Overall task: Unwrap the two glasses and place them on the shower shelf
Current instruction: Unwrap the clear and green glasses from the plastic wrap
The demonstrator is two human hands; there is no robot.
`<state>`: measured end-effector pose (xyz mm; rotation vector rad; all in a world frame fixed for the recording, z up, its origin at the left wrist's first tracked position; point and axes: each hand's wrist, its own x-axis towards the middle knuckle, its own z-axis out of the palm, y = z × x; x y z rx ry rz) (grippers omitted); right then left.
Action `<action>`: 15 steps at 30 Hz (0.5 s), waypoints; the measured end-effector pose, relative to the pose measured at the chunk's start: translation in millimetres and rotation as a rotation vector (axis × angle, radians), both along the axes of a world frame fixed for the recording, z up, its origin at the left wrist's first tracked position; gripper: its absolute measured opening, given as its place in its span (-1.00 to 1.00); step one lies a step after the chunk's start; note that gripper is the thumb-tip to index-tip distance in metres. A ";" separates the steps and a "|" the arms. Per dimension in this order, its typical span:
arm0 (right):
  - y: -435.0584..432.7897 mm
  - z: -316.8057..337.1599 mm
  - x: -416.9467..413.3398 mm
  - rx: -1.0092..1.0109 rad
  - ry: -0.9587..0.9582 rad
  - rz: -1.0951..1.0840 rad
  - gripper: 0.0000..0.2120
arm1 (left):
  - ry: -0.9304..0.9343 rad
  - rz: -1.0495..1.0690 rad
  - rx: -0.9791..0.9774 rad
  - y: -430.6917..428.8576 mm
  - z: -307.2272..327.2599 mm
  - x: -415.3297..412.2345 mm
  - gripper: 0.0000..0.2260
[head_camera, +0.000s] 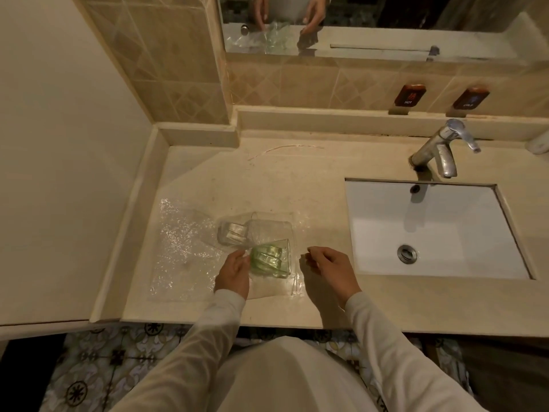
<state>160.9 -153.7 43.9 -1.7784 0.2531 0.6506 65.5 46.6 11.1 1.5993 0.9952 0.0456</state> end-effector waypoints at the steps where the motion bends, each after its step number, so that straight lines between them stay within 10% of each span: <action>1: 1.7 1.3 -0.3 0.005 0.002 0.013 -0.86 | 0.016 -0.037 -0.009 -2.6 -1.4 0.9 -0.82; 15: 15.7 7.5 1.4 0.079 0.013 0.048 -0.85 | 0.050 -0.086 0.005 -24.3 -4.6 8.6 -0.69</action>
